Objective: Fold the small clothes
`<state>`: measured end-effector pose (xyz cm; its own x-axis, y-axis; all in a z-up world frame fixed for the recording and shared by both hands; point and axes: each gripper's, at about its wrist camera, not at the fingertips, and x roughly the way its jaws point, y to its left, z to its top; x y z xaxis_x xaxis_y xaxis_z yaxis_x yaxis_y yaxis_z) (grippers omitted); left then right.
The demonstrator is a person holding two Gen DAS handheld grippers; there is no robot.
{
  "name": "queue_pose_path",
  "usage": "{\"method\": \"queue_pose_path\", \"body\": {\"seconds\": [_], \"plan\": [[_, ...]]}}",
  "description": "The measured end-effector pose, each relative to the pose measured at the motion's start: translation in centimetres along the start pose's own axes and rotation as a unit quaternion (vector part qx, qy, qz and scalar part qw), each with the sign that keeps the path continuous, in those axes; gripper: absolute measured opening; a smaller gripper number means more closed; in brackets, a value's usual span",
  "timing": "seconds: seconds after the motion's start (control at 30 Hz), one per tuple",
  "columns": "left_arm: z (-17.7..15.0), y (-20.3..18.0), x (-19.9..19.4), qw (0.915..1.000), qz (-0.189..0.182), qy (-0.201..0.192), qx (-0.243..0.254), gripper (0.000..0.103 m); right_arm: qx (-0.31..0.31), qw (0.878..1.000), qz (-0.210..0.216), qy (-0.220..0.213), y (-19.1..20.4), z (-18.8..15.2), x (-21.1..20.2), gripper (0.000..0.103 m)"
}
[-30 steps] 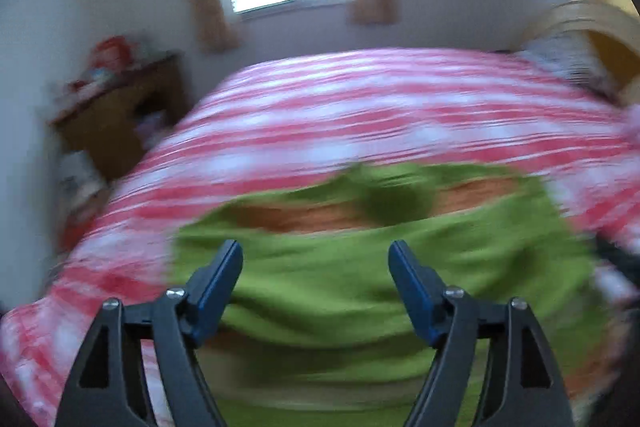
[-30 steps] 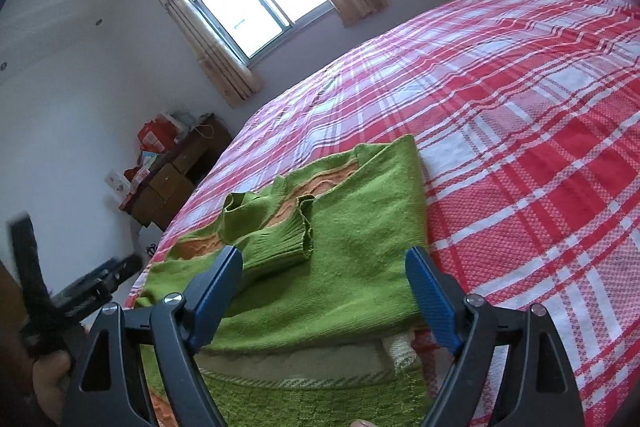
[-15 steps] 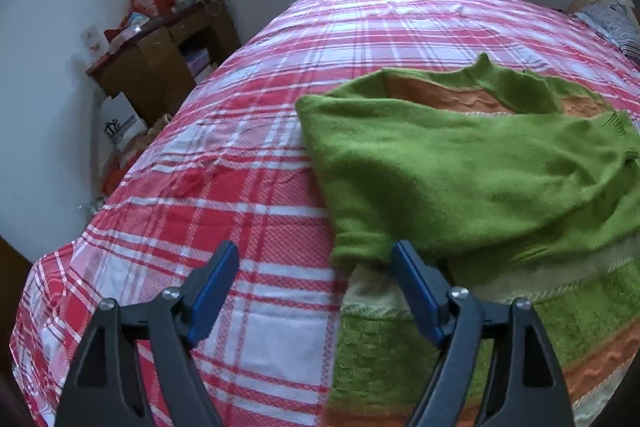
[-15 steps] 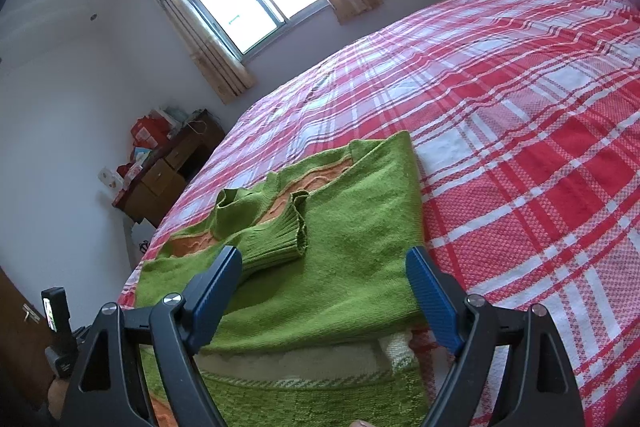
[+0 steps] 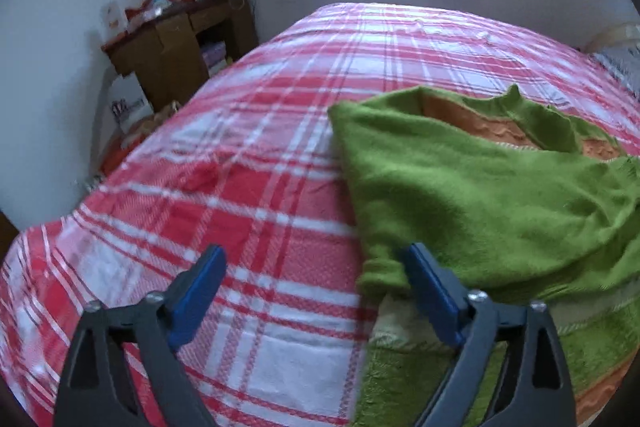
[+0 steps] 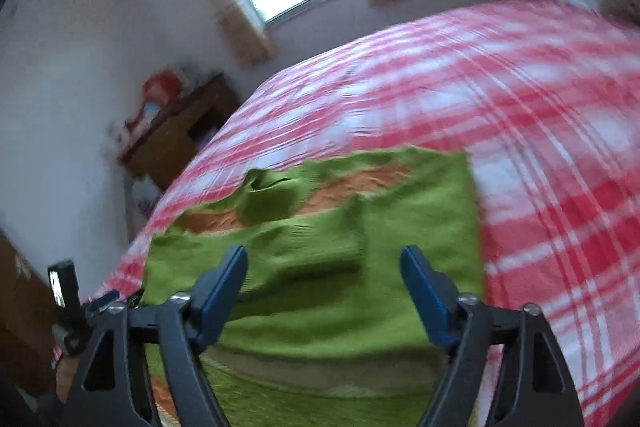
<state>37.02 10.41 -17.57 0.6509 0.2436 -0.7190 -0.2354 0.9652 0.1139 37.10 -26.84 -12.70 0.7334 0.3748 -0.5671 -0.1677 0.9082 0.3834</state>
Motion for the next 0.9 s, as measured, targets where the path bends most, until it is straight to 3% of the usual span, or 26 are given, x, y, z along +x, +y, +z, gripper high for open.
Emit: {"method": "queue_pose_path", "body": {"seconds": [0.07,0.17,0.23,0.3,0.37,0.6,0.73,0.9], "plan": [[-0.2,0.3,-0.3,0.9999,0.000,-0.004,-0.010,0.102,-0.034,0.999,-0.030,0.029,1.4,0.7,1.7,0.053],[-0.4,1.1,0.1,0.9992,-0.016,0.003,-0.037,0.103,-0.042,0.994,-0.060,0.086,1.5,0.7,5.0,0.050],[-0.5,1.7,0.3,0.9982,-0.029,0.007,-0.053,0.103,-0.034,0.990,-0.084,0.108,1.0,0.1,6.5,0.033],[-0.6,2.2,0.5,0.9968,-0.042,0.014,-0.067,0.103,-0.047,0.990,-0.091,0.095,1.0,-0.3,6.3,0.011],[-0.7,2.3,0.7,0.9960,-0.050,0.018,-0.072,0.103,-0.065,0.992,-0.077,0.079,1.5,-0.4,5.4,0.002],[-0.9,2.8,0.4,0.9938,-0.069,0.009,-0.087,0.103,-0.106,0.991,-0.078,0.024,2.8,0.8,1.1,0.001],[-0.9,3.0,0.4,0.9933,-0.072,0.008,-0.091,0.103,-0.107,0.989,-0.104,0.020,1.7,0.5,0.4,0.000],[-0.8,3.0,0.4,0.9921,-0.080,0.008,-0.096,0.103,-0.065,0.989,-0.126,0.030,-1.8,-0.7,0.2,0.000]]}}
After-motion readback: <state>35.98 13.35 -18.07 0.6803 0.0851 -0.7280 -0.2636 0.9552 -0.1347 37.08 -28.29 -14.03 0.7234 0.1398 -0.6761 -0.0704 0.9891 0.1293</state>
